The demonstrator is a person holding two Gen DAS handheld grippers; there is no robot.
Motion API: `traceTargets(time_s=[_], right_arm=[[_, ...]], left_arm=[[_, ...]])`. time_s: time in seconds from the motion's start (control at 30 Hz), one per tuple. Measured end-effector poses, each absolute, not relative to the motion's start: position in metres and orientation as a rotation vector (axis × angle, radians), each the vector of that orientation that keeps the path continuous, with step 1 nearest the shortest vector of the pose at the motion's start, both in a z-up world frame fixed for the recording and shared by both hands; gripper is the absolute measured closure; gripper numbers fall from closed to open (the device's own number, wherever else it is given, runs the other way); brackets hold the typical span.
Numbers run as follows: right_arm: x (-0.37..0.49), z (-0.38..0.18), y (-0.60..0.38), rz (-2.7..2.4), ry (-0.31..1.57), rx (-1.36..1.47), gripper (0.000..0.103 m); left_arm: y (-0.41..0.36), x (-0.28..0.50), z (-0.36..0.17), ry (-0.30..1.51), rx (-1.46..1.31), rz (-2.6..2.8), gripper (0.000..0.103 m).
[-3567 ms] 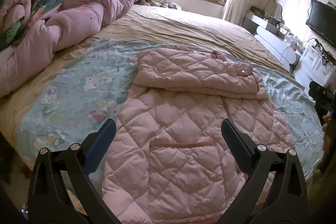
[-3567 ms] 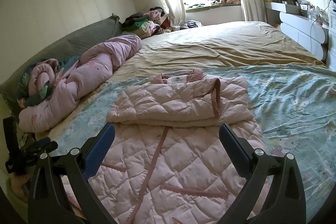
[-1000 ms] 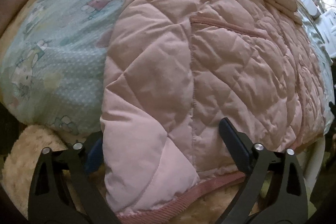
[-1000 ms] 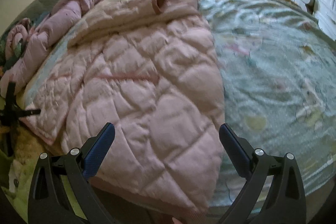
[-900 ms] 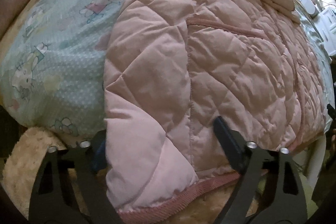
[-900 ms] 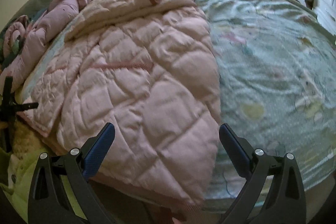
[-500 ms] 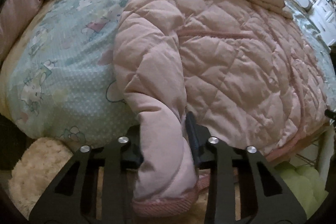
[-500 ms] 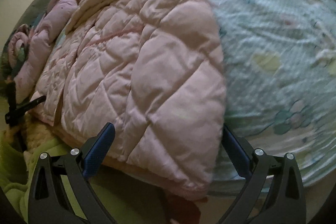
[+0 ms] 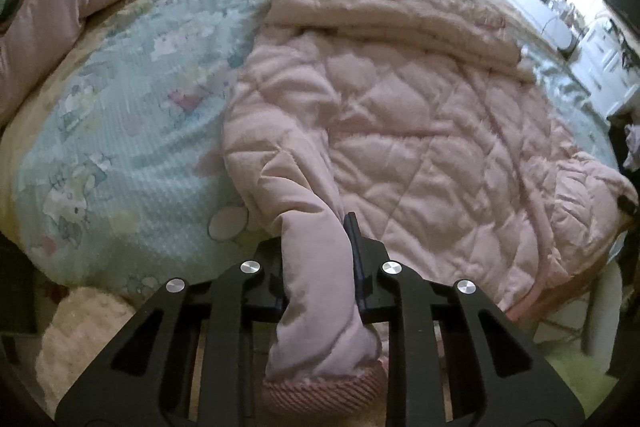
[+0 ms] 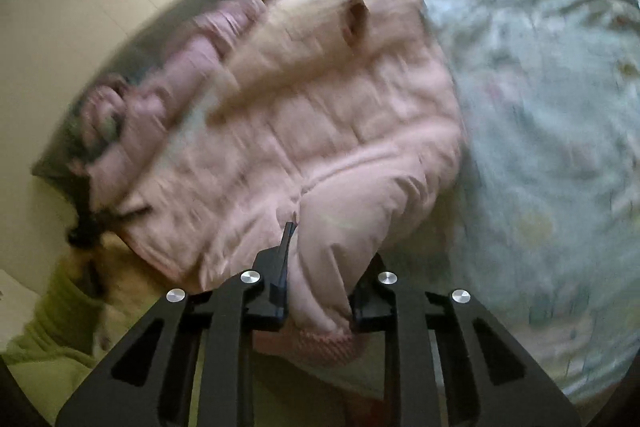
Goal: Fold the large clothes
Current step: 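Grasp the hem with the right gripper while the left gripper holds it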
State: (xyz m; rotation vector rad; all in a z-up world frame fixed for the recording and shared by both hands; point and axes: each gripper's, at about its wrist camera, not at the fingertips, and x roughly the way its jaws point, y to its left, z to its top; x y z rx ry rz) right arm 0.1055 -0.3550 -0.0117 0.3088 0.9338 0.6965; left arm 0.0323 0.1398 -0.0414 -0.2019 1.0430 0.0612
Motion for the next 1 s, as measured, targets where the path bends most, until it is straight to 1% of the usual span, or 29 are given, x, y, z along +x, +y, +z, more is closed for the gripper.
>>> traceTargets(time_s=[0.13, 0.27, 0.7, 1.0], right_arm=[[0.124, 0.016, -0.355, 0.717, 0.816, 0.354, 0.083], [0.136, 0.027, -0.357, 0.715, 0.747, 0.376, 0.083], [0.175, 0.036, -0.366, 0.696, 0.671, 0.505, 0.083], [0.192, 0.058, -0.36, 0.671, 0.618, 0.489, 0.083]], left_arm=[[0.14, 0.04, -0.02, 0.979, -0.199, 0.068, 0.088], [0.146, 0.049, -0.002, 0.925, -0.231, 0.07, 0.088], [0.169, 0.061, 0.023, 0.825, -0.332, 0.081, 0.088], [0.176, 0.068, 0.04, 0.774, -0.352, 0.08, 0.088]])
